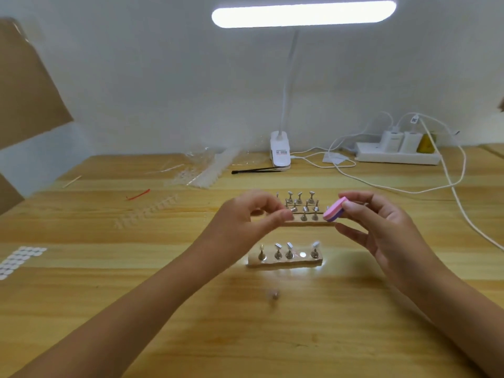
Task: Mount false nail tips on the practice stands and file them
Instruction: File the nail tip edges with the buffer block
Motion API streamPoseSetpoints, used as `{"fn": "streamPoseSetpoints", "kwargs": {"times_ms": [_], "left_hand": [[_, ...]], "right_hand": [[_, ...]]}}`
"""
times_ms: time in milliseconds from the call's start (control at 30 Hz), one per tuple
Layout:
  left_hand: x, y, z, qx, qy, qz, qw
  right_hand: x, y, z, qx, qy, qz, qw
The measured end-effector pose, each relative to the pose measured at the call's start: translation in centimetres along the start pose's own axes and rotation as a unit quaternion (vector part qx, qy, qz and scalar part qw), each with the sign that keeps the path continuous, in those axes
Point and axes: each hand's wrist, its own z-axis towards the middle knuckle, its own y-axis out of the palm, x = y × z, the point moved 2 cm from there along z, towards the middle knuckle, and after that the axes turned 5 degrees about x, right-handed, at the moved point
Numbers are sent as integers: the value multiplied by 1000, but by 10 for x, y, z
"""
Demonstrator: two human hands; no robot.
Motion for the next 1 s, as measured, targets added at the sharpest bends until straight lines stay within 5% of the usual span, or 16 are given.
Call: {"fn": "streamPoseSetpoints", "kwargs": {"times_ms": [100, 233, 400, 533, 633, 1000], "left_hand": [[3, -7, -3, 39, 76, 59, 995], [-8, -9, -24, -48, 155, 148, 976], [-26, -5, -48, -173, 90, 207, 959], [-22, -2, -56, -208, 125, 205, 948], [-15, -1, -67, -191, 186, 203, 942], [-24, 9, -66, -113, 100, 181, 972]], "right_hand": [[-1, -3, 1, 3, -1, 3, 1000], [-2, -5, 4, 10, -1, 0, 1000], [2, -3, 3, -2, -1, -18, 1000], [2, -2, 2, -5, -6, -35, 999], [2, -3, 2, -2, -13, -36, 999], [4, 1, -2, -30, -25, -73, 997]]}}
